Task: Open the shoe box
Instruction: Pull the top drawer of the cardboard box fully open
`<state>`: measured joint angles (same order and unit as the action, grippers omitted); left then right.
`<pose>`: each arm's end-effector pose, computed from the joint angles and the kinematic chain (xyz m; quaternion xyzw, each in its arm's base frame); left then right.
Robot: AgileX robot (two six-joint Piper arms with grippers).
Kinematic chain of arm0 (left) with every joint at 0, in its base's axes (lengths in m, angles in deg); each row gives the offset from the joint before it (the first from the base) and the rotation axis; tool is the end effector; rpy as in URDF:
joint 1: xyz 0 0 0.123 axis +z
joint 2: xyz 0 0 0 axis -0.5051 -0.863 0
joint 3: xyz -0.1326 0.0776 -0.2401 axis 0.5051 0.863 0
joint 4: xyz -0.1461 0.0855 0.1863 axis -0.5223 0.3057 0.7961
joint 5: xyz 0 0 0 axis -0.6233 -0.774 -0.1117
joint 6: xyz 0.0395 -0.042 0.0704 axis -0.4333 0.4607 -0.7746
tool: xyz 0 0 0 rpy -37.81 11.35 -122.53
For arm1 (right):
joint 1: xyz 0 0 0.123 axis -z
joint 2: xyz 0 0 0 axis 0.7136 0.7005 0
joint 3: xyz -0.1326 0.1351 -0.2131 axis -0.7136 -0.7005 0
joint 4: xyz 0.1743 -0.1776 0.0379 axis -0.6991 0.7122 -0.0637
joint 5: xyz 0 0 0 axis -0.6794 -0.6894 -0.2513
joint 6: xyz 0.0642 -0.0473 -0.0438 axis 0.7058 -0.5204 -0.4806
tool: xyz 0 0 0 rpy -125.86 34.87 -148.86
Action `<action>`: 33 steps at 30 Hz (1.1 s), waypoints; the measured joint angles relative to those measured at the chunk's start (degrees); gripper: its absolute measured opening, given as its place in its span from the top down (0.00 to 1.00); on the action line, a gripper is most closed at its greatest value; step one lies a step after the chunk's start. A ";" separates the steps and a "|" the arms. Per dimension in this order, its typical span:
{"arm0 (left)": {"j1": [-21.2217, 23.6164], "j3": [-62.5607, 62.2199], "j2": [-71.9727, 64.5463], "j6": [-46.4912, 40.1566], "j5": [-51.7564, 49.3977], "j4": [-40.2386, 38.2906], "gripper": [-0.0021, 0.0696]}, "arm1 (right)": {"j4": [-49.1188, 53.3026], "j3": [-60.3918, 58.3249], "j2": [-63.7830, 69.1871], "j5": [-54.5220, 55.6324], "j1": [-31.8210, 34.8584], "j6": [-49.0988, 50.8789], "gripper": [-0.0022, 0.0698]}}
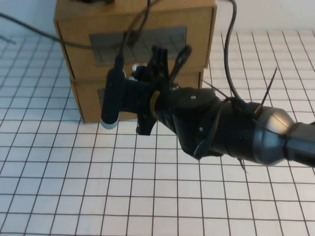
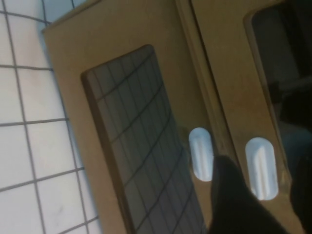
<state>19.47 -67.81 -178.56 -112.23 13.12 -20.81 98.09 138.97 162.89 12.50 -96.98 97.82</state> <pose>0.4257 -0.1247 0.4051 0.2884 0.8448 -0.2053 0.4012 0.2993 0.3233 0.2832 -0.5765 0.5902 -0.1499 0.5448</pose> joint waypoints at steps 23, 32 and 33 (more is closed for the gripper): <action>0.26 -0.32 0.00 0.00 -0.73 -0.04 0.97 | 5.78 2.90 6.17 0.29 2.32 0.84 0.67; 0.26 -0.32 0.00 0.00 -0.73 -0.04 0.97 | 4.36 3.01 3.29 0.21 2.32 0.91 0.69; 0.26 -0.32 0.00 0.00 -0.73 -0.04 0.97 | 4.36 3.01 3.29 0.47 2.32 0.91 0.69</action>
<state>19.73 -68.12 -178.56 -112.23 12.39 -20.85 102.45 141.98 166.18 12.97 -94.66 98.74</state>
